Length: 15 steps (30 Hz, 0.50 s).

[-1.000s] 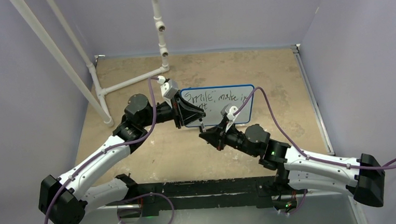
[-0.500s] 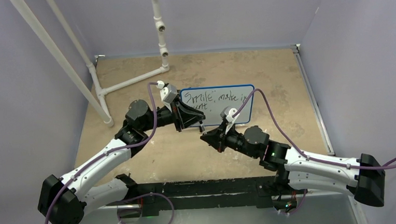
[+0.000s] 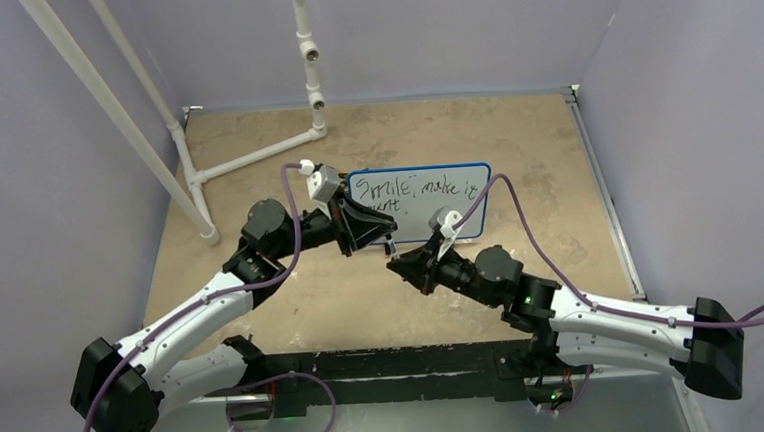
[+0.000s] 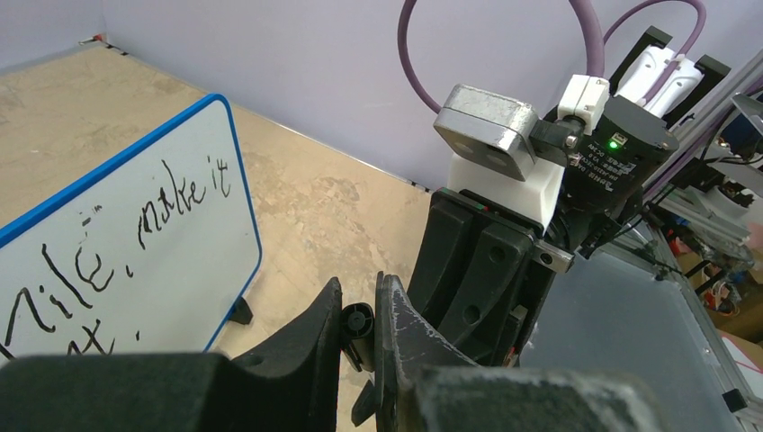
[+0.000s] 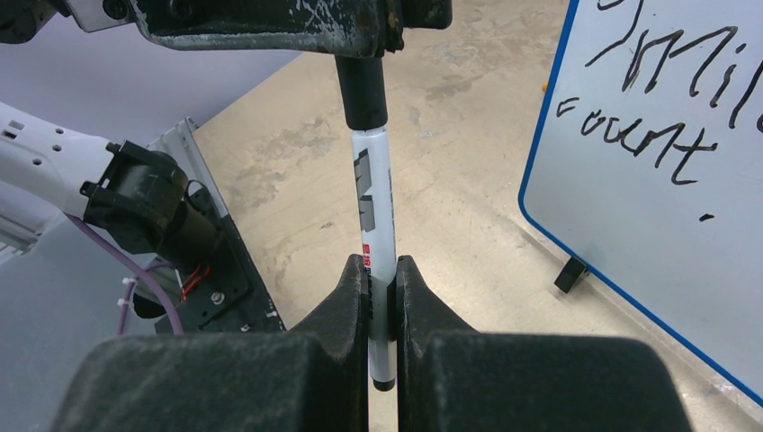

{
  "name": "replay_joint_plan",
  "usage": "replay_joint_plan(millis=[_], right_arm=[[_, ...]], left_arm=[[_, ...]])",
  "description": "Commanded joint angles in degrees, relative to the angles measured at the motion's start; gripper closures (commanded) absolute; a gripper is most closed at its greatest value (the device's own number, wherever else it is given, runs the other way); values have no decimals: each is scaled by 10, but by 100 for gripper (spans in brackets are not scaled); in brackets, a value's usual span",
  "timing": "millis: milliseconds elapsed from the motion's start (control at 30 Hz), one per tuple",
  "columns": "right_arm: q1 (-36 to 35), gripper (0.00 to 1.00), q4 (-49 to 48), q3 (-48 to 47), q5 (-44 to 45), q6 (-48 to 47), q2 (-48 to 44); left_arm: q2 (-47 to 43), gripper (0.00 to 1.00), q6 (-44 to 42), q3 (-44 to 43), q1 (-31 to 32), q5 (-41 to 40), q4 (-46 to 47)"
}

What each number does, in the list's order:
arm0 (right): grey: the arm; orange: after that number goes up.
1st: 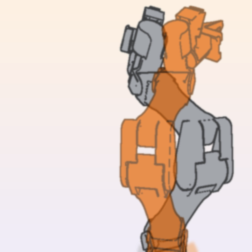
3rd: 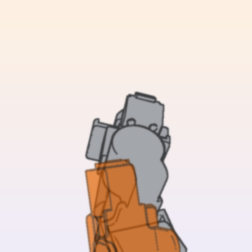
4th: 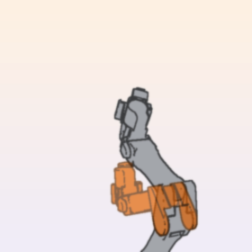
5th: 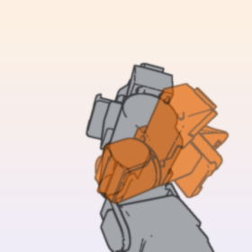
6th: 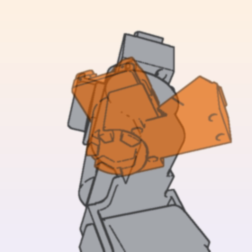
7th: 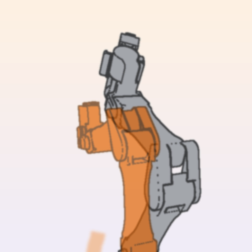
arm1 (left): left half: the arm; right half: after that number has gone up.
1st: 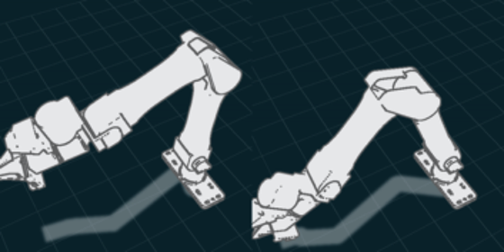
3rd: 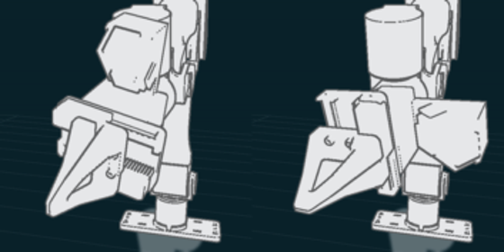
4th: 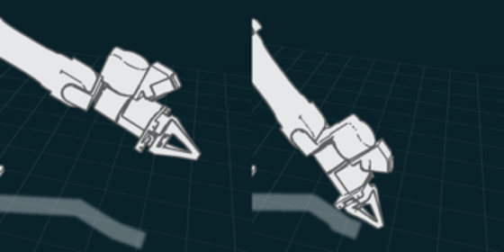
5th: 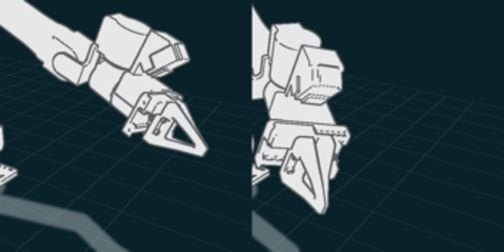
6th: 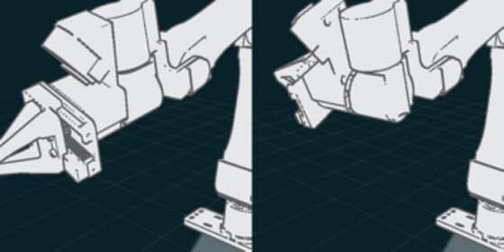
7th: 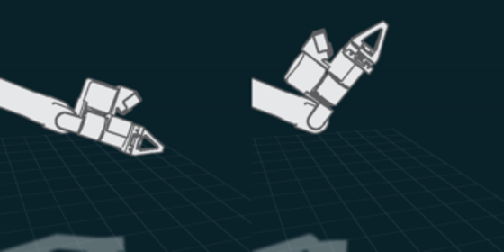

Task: Write a sentence on the whiteboard
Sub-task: Close the whiteboard marker at the center of the board.

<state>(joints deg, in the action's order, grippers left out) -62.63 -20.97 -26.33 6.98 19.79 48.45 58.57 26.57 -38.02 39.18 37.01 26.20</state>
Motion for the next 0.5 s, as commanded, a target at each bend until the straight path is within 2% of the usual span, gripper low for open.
replay_joint_plan(millis=[0, 467], right_arm=[[18, 100, -250, -38, 123, 16, -47], [18, 100, -303, -23, 144, 2, -50]], left_arm=[[13, 100, -7, 48, 24, 88, -151], [19, 100, -7, 57, 40, 81, -165]])
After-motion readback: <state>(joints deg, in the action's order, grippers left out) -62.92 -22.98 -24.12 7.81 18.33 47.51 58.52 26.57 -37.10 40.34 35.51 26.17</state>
